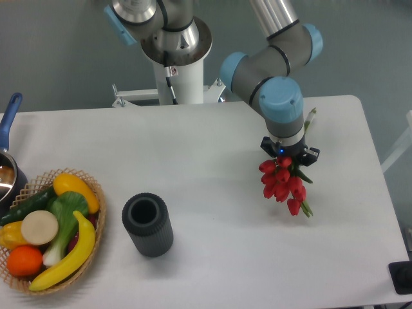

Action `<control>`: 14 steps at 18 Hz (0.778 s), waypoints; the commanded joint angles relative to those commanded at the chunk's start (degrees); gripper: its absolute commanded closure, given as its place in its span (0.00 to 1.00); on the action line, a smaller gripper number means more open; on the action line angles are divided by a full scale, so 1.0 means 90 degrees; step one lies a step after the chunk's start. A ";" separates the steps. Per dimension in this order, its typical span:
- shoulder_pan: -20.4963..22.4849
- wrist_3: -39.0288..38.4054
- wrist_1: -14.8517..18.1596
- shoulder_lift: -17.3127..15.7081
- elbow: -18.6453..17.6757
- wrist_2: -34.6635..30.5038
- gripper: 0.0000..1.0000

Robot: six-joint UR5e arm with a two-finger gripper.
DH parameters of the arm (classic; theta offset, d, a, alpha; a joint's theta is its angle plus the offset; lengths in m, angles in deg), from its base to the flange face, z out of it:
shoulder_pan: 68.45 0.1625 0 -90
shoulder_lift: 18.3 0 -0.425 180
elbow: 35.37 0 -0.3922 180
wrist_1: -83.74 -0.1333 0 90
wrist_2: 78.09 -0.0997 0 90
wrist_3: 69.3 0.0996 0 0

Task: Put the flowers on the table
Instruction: 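Lower the held tulips onto the table beside the gripper, then open the gripper and lift it away from the tulips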

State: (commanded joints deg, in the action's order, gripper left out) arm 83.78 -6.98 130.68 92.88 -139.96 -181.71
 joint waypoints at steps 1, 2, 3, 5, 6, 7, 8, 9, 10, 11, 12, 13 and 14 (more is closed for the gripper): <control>0.0000 0.0010 -0.0010 0.0000 0.0010 0.0010 0.50; 0.0000 0.0019 -0.0020 0.0010 0.0010 0.0019 0.50; 0.0000 0.0010 -0.0020 0.0010 0.0019 0.0019 0.50; -0.0010 0.0029 -0.0020 0.0020 0.0020 0.0029 0.48; 0.0000 0.0049 -0.0020 0.0020 0.0020 0.0020 0.46; 0.0000 0.0058 -0.0029 0.0020 0.0020 0.0029 0.45; 0.0000 0.0059 -0.0039 0.0010 0.0020 0.0029 0.44; 0.0000 0.0068 -0.0049 0.0010 0.0020 0.0029 0.41; 0.0000 0.0068 -0.0049 0.0010 0.0029 0.0029 0.35; 0.0000 0.0078 -0.0049 0.0000 0.0039 0.0029 0.22; 0.0010 0.0165 -0.0039 -0.0010 0.0058 0.0029 0.04; 0.0010 0.0301 -0.0049 -0.0029 0.0068 0.0020 0.00; 0.0029 0.0419 -0.0059 -0.0039 0.0078 0.0029 0.00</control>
State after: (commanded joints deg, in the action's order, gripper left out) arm 84.04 -3.21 130.15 92.53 -139.26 -181.45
